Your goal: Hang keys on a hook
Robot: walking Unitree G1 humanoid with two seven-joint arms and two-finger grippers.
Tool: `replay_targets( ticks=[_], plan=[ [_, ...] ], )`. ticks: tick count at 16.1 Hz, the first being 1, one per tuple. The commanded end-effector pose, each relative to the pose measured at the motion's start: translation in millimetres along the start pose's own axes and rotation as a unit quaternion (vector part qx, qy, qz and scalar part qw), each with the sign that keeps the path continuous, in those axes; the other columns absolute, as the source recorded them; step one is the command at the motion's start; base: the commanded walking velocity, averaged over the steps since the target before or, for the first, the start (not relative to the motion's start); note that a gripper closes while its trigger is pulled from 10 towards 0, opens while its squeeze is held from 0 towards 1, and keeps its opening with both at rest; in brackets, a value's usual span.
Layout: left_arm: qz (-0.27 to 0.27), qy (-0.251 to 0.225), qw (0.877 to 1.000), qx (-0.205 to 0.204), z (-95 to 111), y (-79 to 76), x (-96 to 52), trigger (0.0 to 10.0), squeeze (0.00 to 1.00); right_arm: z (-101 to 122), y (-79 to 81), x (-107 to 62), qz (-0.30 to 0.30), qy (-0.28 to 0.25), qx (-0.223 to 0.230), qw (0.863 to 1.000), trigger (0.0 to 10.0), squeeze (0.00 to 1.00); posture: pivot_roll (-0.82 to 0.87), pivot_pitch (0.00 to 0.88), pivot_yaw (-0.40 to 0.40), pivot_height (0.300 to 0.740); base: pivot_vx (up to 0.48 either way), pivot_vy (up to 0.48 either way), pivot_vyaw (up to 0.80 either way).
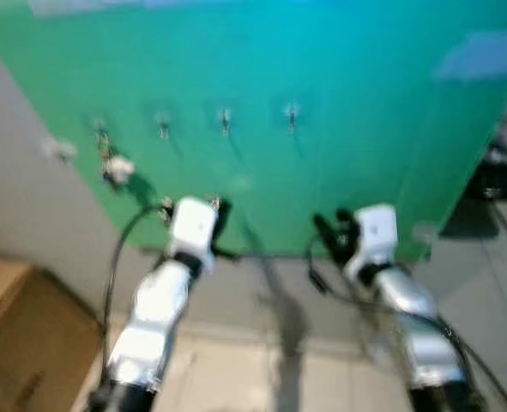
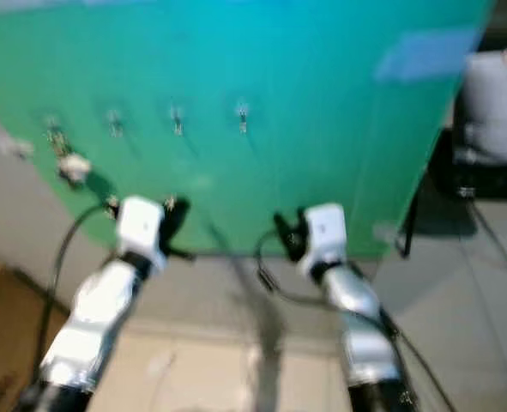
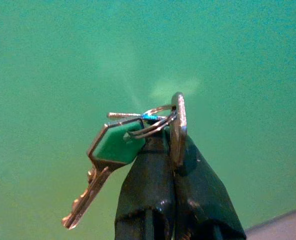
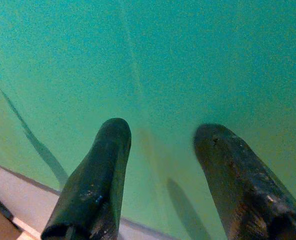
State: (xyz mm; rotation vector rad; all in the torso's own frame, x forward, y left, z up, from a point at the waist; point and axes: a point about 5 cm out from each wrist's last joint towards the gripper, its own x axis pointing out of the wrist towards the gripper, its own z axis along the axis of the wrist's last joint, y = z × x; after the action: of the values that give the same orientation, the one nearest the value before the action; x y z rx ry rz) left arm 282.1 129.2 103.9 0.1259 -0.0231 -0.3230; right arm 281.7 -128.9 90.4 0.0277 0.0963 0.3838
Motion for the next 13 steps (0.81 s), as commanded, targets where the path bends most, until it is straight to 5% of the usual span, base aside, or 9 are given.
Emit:
replay_targets(
  ticks=[1, 3, 4, 10, 13],
  plan=[
    [0.008, -0.008, 1.000, -0.001, 5.0, 2.4, 3.1, 0.0, 0.00, 2.6, -1.7, -1.2, 0.001, -0.002, -0.003, 1.000, 10.0, 0.00, -0.16, 0.014, 0.112, 0.740, 0.000, 0.000, 0.00],
    [-0.004, 0.005, 1.000, 0.018, 9.0, 3.2, 6.3, 0.0, 0.00, 2.8, -0.3, -2.1, 0.006, -0.003, -0.002, 1.000, 10.0, 0.00, -0.16, 0.018, 0.112, 0.740, 0.000, 0.000, 0.00],
    [-0.032, 0.018, 0.998, 0.051, 31.1, 7.3, 14.4, 0.0, 0.00, 0.7, -0.2, -5.6, 0.012, 0.004, -0.003, 1.000, 10.0, 0.00, -0.16, 0.025, 0.109, 0.740, 0.000, 0.000, 0.00],
    [-0.038, 0.060, 0.998, 0.002, 69.9, 35.2, 23.7, 0.0, 0.00, -1.8, 1.2, -11.2, 0.039, 0.017, 0.007, 0.999, 10.0, 0.00, -0.17, 0.033, 0.097, 0.740, 0.000, 0.000, 0.00],
    [-0.033, 0.064, 0.997, 0.038, 88.1, 41.0, 33.7, 0.0, 0.00, -2.3, 6.7, -17.3, 0.088, 0.029, 0.012, 0.996, 10.0, 0.00, -0.17, 0.031, 0.095, 0.740, 0.000, 0.000, 0.00]
  ],
)
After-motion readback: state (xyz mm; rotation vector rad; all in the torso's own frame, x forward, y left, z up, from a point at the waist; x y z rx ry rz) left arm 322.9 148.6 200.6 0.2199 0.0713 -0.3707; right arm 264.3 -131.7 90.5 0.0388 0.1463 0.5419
